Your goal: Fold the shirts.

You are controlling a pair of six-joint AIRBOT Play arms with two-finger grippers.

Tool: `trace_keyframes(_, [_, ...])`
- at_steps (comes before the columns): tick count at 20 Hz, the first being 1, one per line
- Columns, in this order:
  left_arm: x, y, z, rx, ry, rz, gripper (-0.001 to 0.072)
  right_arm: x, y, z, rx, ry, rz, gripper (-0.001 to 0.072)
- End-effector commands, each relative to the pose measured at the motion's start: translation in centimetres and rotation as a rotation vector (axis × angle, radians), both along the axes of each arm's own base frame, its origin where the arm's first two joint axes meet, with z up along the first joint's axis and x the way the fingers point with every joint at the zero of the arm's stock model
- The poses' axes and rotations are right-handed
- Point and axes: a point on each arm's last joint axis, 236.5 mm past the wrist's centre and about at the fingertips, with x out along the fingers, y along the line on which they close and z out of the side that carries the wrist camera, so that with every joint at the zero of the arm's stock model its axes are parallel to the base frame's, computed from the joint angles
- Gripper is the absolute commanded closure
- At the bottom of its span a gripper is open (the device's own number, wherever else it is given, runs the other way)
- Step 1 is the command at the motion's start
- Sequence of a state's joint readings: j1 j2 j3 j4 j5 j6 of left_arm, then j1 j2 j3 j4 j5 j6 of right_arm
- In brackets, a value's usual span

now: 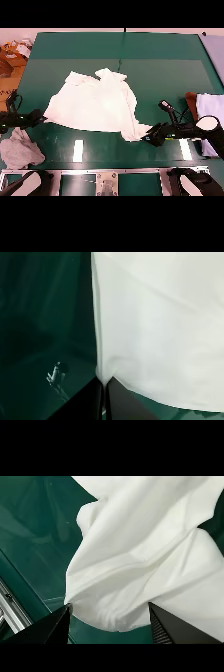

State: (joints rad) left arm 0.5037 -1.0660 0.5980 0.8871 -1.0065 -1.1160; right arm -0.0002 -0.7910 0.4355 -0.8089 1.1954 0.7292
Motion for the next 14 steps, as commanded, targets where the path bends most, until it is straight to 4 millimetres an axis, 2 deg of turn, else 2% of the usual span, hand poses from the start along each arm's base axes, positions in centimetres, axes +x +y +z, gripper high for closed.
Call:
trace_keyframes(1, [0.0,-0.2,0.1,-0.010,0.000,0.000,0.0684,0.2,1.6,1.2,0.071,0.012,-0.028,0.0159])
trace_keyframes(5, [0.0,-0.2,0.1,-0.012,0.001,-0.001,0.0684,1.5,1.5,3.0,0.084,0.056,-0.118,0.0160])
trace_keyframes(9, [0.1,-0.3,0.2,-0.016,-0.002,0.003,0.0684,0.9,-1.3,0.3,-0.069,0.133,-0.161,0.0160])
trace_keyframes(11, [0.1,-0.3,0.2,-0.018,-0.003,0.003,0.0684,0.6,-1.0,-0.4,-0.074,0.163,-0.149,0.0160])
trace_keyframes(14, [0.2,-0.4,0.3,-0.026,-0.007,0.007,0.0684,-0.7,0.6,-1.9,-0.092,0.220,-0.068,0.0162])
